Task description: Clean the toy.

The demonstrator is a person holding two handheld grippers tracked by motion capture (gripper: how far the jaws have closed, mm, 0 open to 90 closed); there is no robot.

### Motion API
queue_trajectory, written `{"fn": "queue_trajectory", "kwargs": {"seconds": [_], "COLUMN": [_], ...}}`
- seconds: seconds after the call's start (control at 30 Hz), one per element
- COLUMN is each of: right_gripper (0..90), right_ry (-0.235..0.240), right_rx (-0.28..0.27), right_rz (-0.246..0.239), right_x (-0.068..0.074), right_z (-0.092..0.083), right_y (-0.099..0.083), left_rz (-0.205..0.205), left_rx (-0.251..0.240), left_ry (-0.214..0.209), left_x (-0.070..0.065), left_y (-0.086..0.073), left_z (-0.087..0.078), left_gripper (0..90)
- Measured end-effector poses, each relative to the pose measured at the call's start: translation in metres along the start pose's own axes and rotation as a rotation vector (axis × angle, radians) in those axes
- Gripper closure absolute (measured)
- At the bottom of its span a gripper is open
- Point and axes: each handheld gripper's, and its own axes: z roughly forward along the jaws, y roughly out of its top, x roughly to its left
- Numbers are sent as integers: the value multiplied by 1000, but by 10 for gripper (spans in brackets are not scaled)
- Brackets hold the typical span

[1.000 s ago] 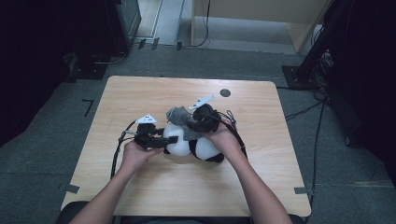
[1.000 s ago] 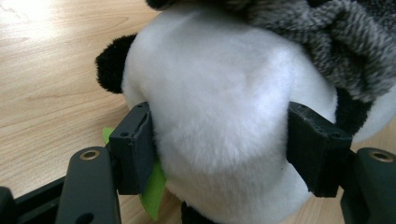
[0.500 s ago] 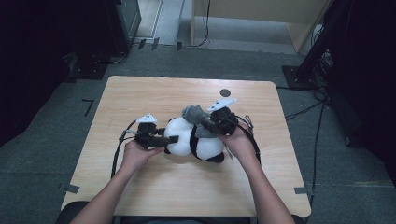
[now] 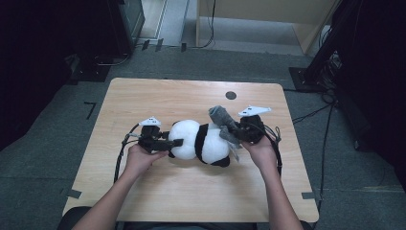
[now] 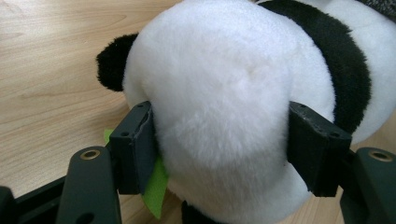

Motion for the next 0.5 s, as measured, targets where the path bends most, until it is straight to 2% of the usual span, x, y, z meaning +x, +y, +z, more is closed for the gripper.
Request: {"fn": "queue_trajectory", "kwargs": {"seconds": [0.1,0.17,0.2,0.23,0.3,0.37,0.5], "right_gripper": [762,765,766,766,767,768,769], "right_ry": [-23,-43,-48,-33,1,8,-16], "right_rx": [-3,27,67,73,59,49,-11], "right_rz": [48,60,85,98,135,165,159], "right_x": [-11,-17,-22,-25,-31,-35,-37], "right_z": [3,8,11,14,15,12,-4], "right_y": [-14,-21,-27,-32,-38,-37,-28], "left_rz": [-5,-3,0,1,4,5,7], "left_rx": [-5,-4,-3,-4,-6,-12,-30], "left_ry": [-5,-8,-9,-10,-12,-14,-18], "left_x": [1,2,2,2,2,2,3], "left_y": [0,-1,-1,-1,-1,-1,-4], "left_z": [0,0,0,0,0,0,0], "left_gripper": [314,313,312,311,311,311,307]}}
